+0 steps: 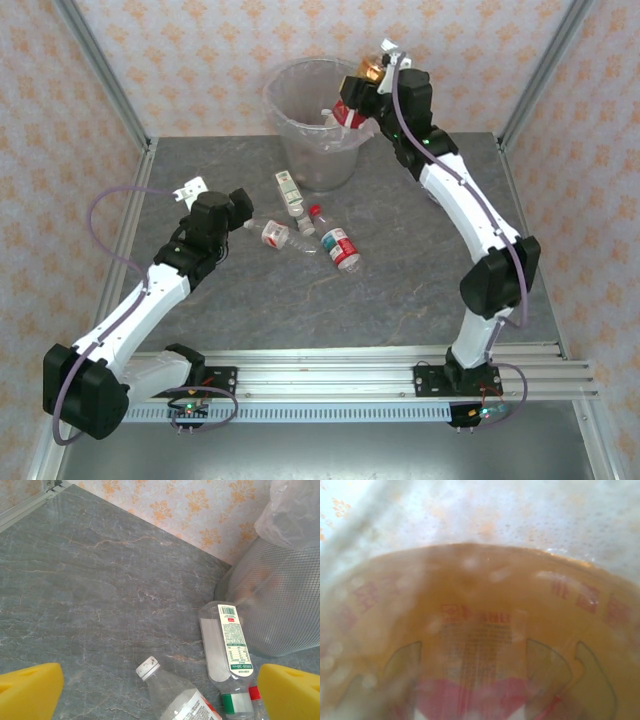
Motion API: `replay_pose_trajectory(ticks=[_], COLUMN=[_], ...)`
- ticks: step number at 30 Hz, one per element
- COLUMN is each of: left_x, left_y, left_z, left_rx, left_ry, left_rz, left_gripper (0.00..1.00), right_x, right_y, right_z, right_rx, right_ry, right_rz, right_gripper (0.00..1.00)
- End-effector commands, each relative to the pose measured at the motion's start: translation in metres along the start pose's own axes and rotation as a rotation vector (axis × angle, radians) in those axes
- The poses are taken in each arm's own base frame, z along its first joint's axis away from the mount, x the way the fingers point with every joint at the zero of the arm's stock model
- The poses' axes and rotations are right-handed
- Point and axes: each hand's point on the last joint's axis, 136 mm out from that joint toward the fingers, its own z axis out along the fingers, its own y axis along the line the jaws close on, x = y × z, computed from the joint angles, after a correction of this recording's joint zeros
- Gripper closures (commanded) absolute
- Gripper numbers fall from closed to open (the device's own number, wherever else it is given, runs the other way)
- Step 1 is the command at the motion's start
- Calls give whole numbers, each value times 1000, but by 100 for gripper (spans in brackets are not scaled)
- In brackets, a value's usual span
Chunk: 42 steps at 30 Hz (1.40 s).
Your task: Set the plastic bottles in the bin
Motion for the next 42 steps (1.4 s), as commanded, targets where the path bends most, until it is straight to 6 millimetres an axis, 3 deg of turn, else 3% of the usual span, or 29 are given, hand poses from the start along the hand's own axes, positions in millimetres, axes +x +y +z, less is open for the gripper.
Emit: replay_pose_trajectory(ticks=[1,9,18,21,31,38,42], left_x=[1,3,6,11,7,8,8], left_y=[16,21,21,20,36,36,34], left_z=[-1,-2,-3,-2,-3,-6,-7], left_rx=[-60,-61,-47,-41,-132,-108,-94], left_ry=[-4,-4,14,35,9,7,1], left_rz=[4,10,39,50,39,35,32], left_gripper=[0,0,0,0,0,0,0], right_x=[-3,-12,7,13,40,41,39], right_y=[-8,-5,-45,-49,-68,-69,-67], right_z=[17,59,101,110,124,123,121], right_rx=[64,64,213,219,274,290,291], right_ry=[6,-4,-54,-60,-5,-7,-5], right_rz=[-11,-38,-141,-185,-268,-267,-274], right_gripper=[52,51,51,50,42,24,22])
